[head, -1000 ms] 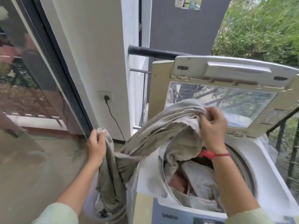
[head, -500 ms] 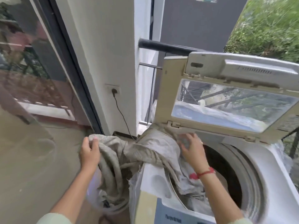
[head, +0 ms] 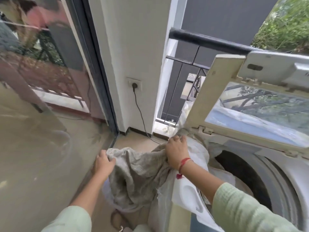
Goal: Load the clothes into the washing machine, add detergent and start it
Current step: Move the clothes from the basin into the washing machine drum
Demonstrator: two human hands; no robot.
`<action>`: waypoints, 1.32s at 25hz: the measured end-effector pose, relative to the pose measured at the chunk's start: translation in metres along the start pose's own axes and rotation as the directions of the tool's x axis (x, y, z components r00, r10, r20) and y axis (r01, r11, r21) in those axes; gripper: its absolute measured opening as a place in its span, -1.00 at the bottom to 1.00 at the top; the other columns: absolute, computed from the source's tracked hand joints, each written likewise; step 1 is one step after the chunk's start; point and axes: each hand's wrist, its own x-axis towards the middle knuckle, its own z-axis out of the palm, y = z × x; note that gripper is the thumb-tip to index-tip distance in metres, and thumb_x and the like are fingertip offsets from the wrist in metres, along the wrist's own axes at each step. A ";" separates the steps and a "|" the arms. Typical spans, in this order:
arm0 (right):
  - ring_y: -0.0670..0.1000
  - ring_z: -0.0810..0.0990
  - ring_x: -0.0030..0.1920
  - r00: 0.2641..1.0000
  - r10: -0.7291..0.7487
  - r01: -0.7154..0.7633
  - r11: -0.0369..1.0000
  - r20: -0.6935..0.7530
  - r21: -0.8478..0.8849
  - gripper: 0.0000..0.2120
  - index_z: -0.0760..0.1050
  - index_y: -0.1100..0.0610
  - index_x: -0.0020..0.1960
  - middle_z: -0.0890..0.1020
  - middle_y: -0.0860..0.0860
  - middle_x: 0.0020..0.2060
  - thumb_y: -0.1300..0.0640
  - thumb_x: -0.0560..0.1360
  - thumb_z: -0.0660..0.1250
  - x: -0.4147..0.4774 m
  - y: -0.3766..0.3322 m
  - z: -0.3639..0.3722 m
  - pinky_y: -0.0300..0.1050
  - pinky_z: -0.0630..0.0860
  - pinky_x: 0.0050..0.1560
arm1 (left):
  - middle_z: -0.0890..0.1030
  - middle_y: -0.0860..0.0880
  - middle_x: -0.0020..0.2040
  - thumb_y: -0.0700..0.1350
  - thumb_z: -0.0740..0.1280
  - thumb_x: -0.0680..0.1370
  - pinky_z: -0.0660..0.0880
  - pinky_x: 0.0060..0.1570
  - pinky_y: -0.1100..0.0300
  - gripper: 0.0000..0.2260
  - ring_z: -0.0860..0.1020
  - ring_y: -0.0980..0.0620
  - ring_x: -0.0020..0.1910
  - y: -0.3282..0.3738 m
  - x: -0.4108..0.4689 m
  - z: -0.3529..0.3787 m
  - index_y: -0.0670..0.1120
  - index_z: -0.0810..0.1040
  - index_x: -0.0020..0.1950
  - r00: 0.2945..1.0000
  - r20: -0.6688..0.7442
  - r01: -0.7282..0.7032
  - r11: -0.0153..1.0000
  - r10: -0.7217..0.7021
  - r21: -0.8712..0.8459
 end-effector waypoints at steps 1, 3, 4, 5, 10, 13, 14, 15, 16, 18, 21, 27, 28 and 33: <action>0.15 0.37 0.32 0.999 0.003 0.002 0.995 -0.049 0.097 -0.68 0.52 0.07 0.21 0.53 0.10 0.19 0.18 0.49 0.18 -0.005 0.006 -0.001 0.10 0.20 0.36 | 0.40 -0.24 0.29 -0.02 0.43 0.40 0.37 0.20 -0.05 -0.46 0.40 -0.24 0.26 -0.001 -0.002 0.003 -0.12 0.33 0.31 0.998 0.064 0.014 0.998 -0.018 0.061; 0.11 0.47 0.18 0.990 0.035 0.017 0.929 -0.134 0.370 -0.71 0.56 0.10 0.11 0.59 0.05 0.05 0.21 0.42 0.22 -0.019 0.025 -0.006 -0.07 0.34 0.19 | 0.18 -0.20 0.47 0.07 0.53 0.30 0.23 0.37 -0.10 -0.04 0.21 -0.21 0.44 0.005 -0.015 0.016 -0.05 0.03 0.52 0.983 0.169 -0.100 0.983 0.074 0.153; 0.08 0.51 0.10 0.984 0.056 0.035 0.869 -0.168 0.493 -0.71 0.58 0.12 0.08 0.59 0.01 -0.05 0.21 0.39 0.25 -0.028 0.038 -0.011 -0.13 0.37 0.07 | 0.07 -0.17 0.52 0.12 0.55 0.27 0.14 0.41 -0.12 0.07 0.10 -0.18 0.49 0.011 -0.024 0.025 -0.02 -0.09 0.54 0.962 0.219 -0.204 0.959 0.160 0.195; 0.05 0.52 0.01 0.977 0.081 0.052 0.805 -0.196 0.591 -0.75 0.60 0.15 0.03 0.56 -0.06 -0.19 0.23 0.38 0.28 -0.039 0.051 -0.019 -0.17 0.35 -0.06 | -0.02 -0.13 0.55 0.14 0.55 0.25 0.07 0.43 -0.13 0.12 0.01 -0.15 0.52 0.019 -0.033 0.036 0.02 -0.18 0.54 0.934 0.265 -0.299 0.929 0.239 0.217; -0.11 0.51 -0.21 0.913 0.320 0.108 0.412 -0.255 0.905 -0.78 0.67 0.15 -0.08 0.51 -0.02 -0.26 0.39 0.39 0.34 -0.114 0.129 -0.059 -0.37 0.37 -0.18 | 0.06 -0.07 0.54 0.05 0.48 0.31 0.11 0.40 -0.13 0.01 0.08 -0.11 0.51 0.074 -0.072 0.077 0.09 -0.15 0.53 0.884 0.276 -0.400 0.916 0.378 0.025; -0.21 0.53 -0.21 0.844 0.452 0.232 0.177 -0.288 0.957 -0.76 0.66 0.09 -0.12 0.55 -0.03 -0.21 0.40 0.43 0.33 -0.165 0.185 -0.077 -0.43 0.42 -0.17 | 0.54 -0.07 0.23 -0.12 0.29 0.45 0.44 0.09 0.03 -0.54 0.50 -0.13 0.20 0.118 -0.100 0.073 0.13 0.36 0.33 0.831 0.109 -0.506 0.822 0.546 -0.262; -0.16 0.56 -0.19 0.808 0.505 0.278 0.124 -0.302 0.952 -0.76 0.65 0.08 -0.15 0.57 0.00 -0.20 0.39 0.45 0.33 -0.181 0.205 -0.078 -0.35 0.48 -0.16 | 0.61 -0.04 0.10 -0.19 0.28 0.47 0.48 -0.02 0.07 -0.61 0.56 -0.11 0.08 0.135 -0.112 0.065 0.13 0.43 0.25 0.815 0.022 -0.545 0.780 0.579 -0.307; -0.10 0.59 -0.17 0.771 0.562 0.318 0.070 -0.301 0.945 -0.77 0.65 0.08 -0.17 0.60 0.01 -0.20 0.37 0.47 0.32 -0.197 0.224 -0.079 -0.28 0.52 -0.15 | 0.63 -0.02 0.01 -0.24 0.29 0.47 0.49 -0.11 0.09 -0.62 0.58 -0.08 -0.01 0.153 -0.125 0.056 0.10 0.47 0.21 0.785 -0.068 -0.603 0.733 0.616 -0.315; -0.06 0.61 -0.19 0.726 0.619 0.359 0.027 -0.298 0.933 -0.76 0.65 0.07 -0.19 0.62 -0.01 -0.22 0.35 0.48 0.31 -0.214 0.243 -0.078 -0.24 0.55 -0.18 | 0.63 0.01 -0.03 -0.28 0.30 0.46 0.48 -0.17 0.11 -0.63 0.58 -0.06 -0.07 0.173 -0.141 0.046 0.06 0.49 0.20 0.731 -0.160 -0.676 0.672 0.664 -0.301; -0.08 0.61 -0.30 0.641 0.717 0.431 -0.041 -0.274 0.901 -0.80 0.66 0.07 -0.23 0.66 -0.06 -0.31 0.28 0.48 0.34 -0.241 0.272 -0.071 -0.26 0.55 -0.29 | 0.60 0.07 -0.04 -0.30 0.29 0.46 0.43 -0.20 0.14 -0.64 0.54 0.01 -0.12 0.208 -0.172 0.022 0.03 0.49 0.18 0.628 -0.286 -0.777 0.562 0.724 -0.285; -0.09 0.54 -0.41 0.574 0.796 0.411 -0.076 -0.194 0.908 -0.84 0.63 0.14 -0.24 0.63 -0.04 -0.42 0.23 0.49 0.34 -0.262 0.300 -0.043 -0.29 0.49 -0.39 | 0.58 0.07 0.03 -0.23 0.25 0.45 0.44 -0.13 0.14 -0.67 0.52 0.04 -0.07 0.248 -0.203 0.012 0.03 0.47 0.17 0.525 -0.378 -0.850 0.446 0.762 -0.280; 0.12 0.59 -0.10 0.848 0.451 -0.492 0.471 0.279 0.732 -0.88 0.55 0.20 -0.18 0.62 0.12 -0.18 0.18 0.50 0.31 -0.222 0.275 0.076 -0.17 0.42 -0.23 | 0.43 -0.05 0.34 0.05 0.31 0.49 0.22 0.34 -0.06 -0.54 0.36 -0.09 0.36 0.257 -0.193 0.065 0.01 0.34 0.36 0.494 0.532 -0.857 0.488 0.688 0.164; 0.14 0.57 0.11 0.845 0.304 -0.524 0.637 0.441 0.565 -0.80 0.55 0.22 0.07 0.61 0.14 0.07 0.14 0.53 0.26 -0.213 0.258 0.089 -0.16 0.45 -0.04 | 0.41 -0.01 0.36 0.11 0.29 0.50 0.12 0.39 -0.07 -0.55 0.31 -0.02 0.40 0.250 -0.189 0.066 0.03 0.36 0.36 0.454 0.613 -0.863 0.489 0.646 0.124; 0.08 0.47 0.26 0.944 0.246 -0.327 0.771 0.218 0.547 -0.55 0.36 0.07 0.37 0.51 0.06 0.25 -0.01 0.52 0.27 -0.151 0.174 0.064 -0.12 0.38 0.23 | 0.48 0.04 0.22 -0.17 0.29 0.52 0.33 0.20 0.14 -0.68 0.42 0.07 0.21 0.161 -0.128 0.031 0.01 0.47 0.27 0.685 -0.018 -0.710 0.661 0.729 -0.241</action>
